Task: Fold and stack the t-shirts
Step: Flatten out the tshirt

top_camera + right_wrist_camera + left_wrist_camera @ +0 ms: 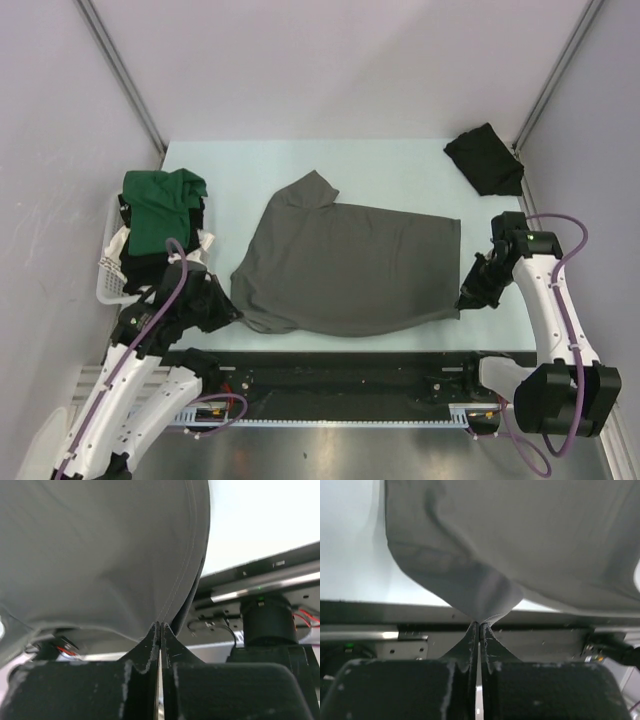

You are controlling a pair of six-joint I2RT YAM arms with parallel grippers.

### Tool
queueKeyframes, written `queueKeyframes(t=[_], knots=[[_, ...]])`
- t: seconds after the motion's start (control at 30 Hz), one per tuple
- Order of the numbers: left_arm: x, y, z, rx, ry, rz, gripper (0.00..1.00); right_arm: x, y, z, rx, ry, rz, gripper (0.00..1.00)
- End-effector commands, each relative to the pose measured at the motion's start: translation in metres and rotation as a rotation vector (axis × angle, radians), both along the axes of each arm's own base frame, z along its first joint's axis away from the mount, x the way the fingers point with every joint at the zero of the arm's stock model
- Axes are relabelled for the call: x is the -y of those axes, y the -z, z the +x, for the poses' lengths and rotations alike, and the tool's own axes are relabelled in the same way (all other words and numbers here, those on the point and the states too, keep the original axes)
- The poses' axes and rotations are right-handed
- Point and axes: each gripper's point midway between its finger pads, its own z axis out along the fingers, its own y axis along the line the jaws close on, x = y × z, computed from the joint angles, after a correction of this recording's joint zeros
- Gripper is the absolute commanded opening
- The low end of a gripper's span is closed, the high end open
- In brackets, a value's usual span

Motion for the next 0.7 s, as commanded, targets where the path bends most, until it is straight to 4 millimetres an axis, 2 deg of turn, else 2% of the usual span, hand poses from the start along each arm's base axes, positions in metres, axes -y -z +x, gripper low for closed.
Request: queueKeyframes(t=[0.0,0.1,0.27,0.33,0.4,0.43,0.5,0.53,0.57,0.63,0.67], knots=[[0.004,0.008,-0.02,-0.081,0.053,-0.013,0.13,-0.003,0.007,-0.019,-0.051,-0.049,0.017,0.24],[0.006,0.004,-0.017,-0.057,0.072,-0.019,0.24,-0.004,0.009,-0.015,-0.046,-0.058,0.018,0.4],[0.008,-0.013,0.001,0.002,0.088,0.002,0.24,-0.004,0.009,-0.001,-0.005,-0.052,0.031,0.43],[0.007,-0.021,0.017,0.048,0.095,0.035,0.22,-0.004,0.007,0.007,0.02,-0.037,0.03,0.42],[0.007,-0.023,0.028,0.067,0.095,0.058,0.2,-0.002,0.006,0.022,0.064,-0.022,0.027,0.42],[0.01,-0.028,0.042,0.112,0.098,0.067,0.2,-0.002,0.003,0.029,0.083,-0.004,0.026,0.42],[0.015,-0.021,0.058,0.103,0.097,0.08,0.2,-0.001,0.004,0.05,0.139,0.0,0.012,0.41],[0.019,-0.025,0.073,0.149,0.106,0.08,0.19,0.001,0.004,0.058,0.152,-0.003,0.002,0.41],[0.022,-0.019,0.082,0.135,0.108,0.091,0.18,0.003,-0.001,0.075,0.216,-0.016,-0.014,0.41],[0.03,-0.027,0.101,0.184,0.123,0.086,0.18,0.012,-0.001,0.092,0.24,-0.033,-0.066,0.41],[0.032,-0.029,0.108,0.193,0.124,0.087,0.17,0.019,-0.008,0.11,0.305,-0.033,-0.107,0.41]])
